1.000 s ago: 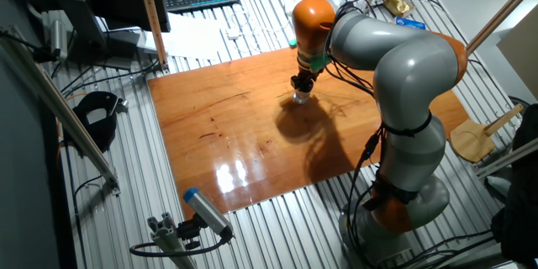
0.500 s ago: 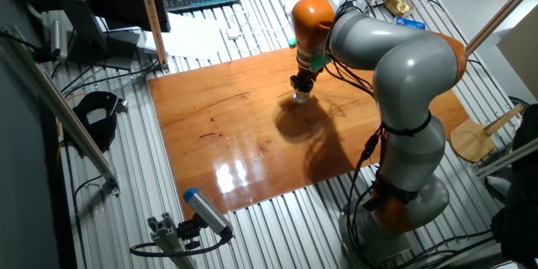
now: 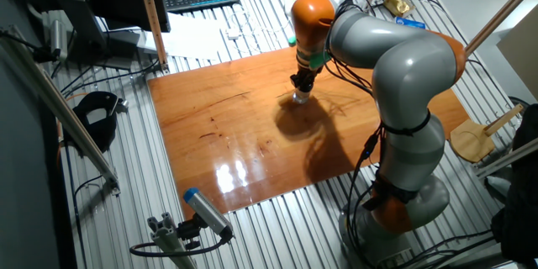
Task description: Screw the lid onto the jar
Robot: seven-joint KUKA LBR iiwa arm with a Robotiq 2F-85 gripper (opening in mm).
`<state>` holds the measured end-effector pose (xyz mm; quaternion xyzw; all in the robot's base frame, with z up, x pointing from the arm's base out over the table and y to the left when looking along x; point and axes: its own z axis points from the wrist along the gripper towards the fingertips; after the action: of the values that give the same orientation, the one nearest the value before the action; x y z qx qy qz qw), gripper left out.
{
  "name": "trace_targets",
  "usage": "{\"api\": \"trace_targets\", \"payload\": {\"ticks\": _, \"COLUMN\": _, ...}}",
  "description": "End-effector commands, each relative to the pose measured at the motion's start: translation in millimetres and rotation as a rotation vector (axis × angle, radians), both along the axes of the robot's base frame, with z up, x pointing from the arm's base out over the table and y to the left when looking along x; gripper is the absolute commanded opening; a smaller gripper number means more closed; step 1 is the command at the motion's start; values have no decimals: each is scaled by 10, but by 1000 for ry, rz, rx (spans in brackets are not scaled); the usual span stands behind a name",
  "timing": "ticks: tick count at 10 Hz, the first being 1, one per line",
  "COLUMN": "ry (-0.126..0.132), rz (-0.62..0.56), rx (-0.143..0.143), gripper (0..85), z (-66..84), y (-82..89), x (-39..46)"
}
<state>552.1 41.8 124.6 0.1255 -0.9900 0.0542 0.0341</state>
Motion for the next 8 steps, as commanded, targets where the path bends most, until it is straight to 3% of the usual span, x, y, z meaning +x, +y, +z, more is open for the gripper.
{"api": "trace_targets", "payload": {"ticks": 1, "ry": 4, "rz": -9, "rx": 1, "gripper": 510, "z": -10, "y": 0, "x": -11}}
{"api": "trace_targets", "payload": {"ticks": 4, "ry": 15, "rz": -53, "rx": -2, "gripper": 510, "z": 0, "y": -7, "x": -19}}
{"api": "trace_targets", "payload": {"ticks": 5, "ry": 20, "rz": -68, "rx": -16, "gripper": 510, "z": 6, "y": -5, "x": -20}}
{"api": "trace_targets", "payload": {"ticks": 7, "ry": 30, "rz": -130, "rx": 8, "gripper": 510, "z": 8, "y": -10, "x": -24}}
{"api": "trace_targets", "payload": {"ticks": 8, "ry": 29, "rz": -136, "rx": 3, "gripper": 510, "z": 2, "y": -15, "x": -27}}
